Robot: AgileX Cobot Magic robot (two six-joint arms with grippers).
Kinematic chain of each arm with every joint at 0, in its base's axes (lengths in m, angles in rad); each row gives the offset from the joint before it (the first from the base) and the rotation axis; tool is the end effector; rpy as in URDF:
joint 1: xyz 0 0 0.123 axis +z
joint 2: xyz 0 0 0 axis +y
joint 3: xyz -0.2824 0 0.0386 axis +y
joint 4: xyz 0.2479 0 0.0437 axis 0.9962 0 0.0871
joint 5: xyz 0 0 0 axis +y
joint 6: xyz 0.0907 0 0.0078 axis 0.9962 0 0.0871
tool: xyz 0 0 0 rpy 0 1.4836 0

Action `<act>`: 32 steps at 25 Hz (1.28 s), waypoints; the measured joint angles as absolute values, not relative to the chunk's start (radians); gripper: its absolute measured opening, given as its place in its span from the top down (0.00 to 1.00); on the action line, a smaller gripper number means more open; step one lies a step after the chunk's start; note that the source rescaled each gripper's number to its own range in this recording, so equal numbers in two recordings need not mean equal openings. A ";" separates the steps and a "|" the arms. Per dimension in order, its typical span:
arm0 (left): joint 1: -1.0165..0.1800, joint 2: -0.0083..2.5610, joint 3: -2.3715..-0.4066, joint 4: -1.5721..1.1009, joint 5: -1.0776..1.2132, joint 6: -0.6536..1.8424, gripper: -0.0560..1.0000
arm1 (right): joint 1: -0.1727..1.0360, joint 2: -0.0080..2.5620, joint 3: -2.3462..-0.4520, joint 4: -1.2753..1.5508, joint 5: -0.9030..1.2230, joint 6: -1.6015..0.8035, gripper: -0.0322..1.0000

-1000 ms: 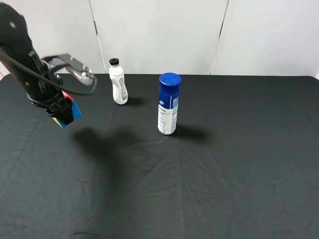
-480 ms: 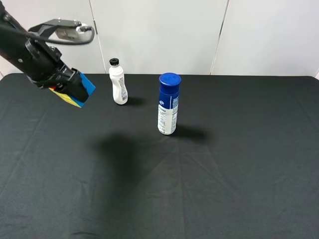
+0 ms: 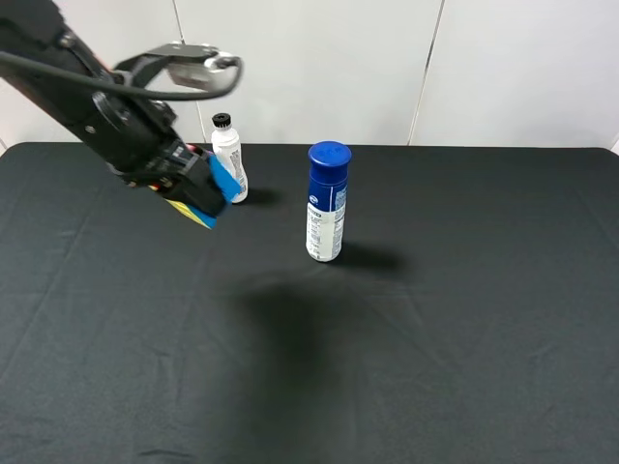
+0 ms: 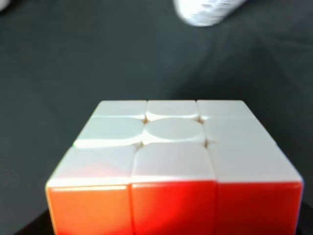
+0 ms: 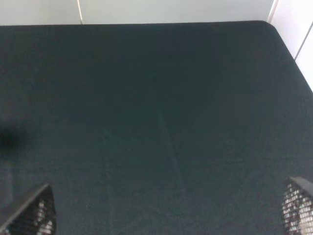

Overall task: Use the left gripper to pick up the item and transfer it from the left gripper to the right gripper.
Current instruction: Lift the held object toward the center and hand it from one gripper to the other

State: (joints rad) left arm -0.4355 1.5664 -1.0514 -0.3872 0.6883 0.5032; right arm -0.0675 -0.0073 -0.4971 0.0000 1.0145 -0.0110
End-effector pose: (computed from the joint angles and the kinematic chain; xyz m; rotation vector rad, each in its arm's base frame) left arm 0.2775 -0.1533 0.2436 0.9039 2.4967 -0.3997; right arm -0.0038 0.0003 0.2801 0.0563 1.9933 -0.0506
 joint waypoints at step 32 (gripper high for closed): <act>-0.797 1.566 -1.051 -0.655 0.544 0.510 0.94 | -0.067 -0.006 -0.497 0.030 1.015 -0.082 0.00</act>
